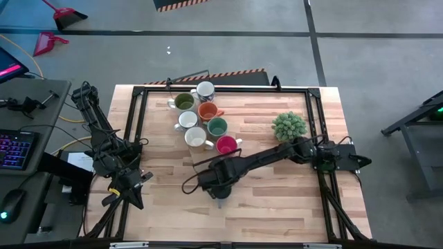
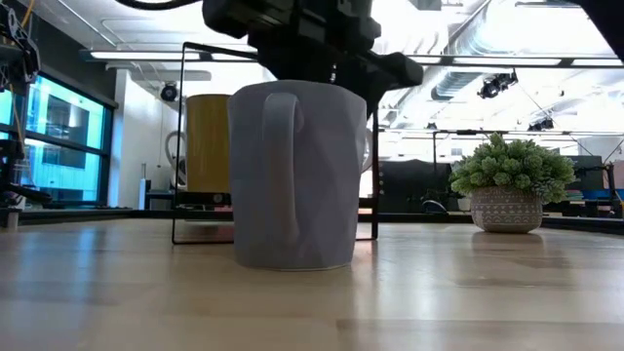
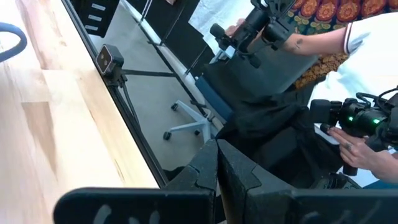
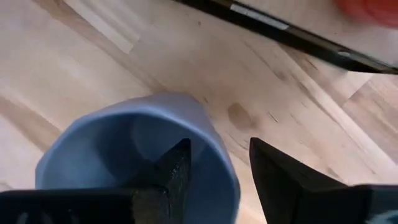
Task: Place coffee mugs
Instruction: Put the blue mug on the shelf
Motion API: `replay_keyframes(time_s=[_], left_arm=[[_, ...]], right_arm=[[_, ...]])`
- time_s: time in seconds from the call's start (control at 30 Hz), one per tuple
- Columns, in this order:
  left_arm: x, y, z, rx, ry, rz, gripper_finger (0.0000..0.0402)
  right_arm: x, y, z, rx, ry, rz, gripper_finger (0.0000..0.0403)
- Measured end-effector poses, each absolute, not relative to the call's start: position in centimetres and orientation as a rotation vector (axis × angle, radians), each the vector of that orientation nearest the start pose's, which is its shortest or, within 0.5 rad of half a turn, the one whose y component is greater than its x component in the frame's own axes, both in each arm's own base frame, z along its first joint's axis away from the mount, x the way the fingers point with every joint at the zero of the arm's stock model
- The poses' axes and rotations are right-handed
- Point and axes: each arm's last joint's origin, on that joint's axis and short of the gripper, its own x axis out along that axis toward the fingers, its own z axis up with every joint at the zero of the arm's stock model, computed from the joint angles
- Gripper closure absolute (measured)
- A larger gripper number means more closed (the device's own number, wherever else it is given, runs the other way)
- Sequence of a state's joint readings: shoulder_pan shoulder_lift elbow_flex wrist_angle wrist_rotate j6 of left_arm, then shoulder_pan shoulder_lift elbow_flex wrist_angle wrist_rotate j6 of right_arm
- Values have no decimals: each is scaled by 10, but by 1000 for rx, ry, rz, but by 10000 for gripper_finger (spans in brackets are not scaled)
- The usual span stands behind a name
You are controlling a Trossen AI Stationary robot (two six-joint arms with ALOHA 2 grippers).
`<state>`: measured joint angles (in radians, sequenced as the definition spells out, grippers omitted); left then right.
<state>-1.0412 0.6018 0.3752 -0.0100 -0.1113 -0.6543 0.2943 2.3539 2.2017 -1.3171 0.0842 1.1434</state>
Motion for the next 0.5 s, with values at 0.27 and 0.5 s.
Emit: replay_keyframes(time_s=[0.27,0.5], left_arm=[[79,-126,234,-495,487,-768,401],[79,-125,234,-479,479,-764,401]], right_arm=[[447,136,217,757,1353,-680,261],[443,148,217,877,1318,-782,300]])
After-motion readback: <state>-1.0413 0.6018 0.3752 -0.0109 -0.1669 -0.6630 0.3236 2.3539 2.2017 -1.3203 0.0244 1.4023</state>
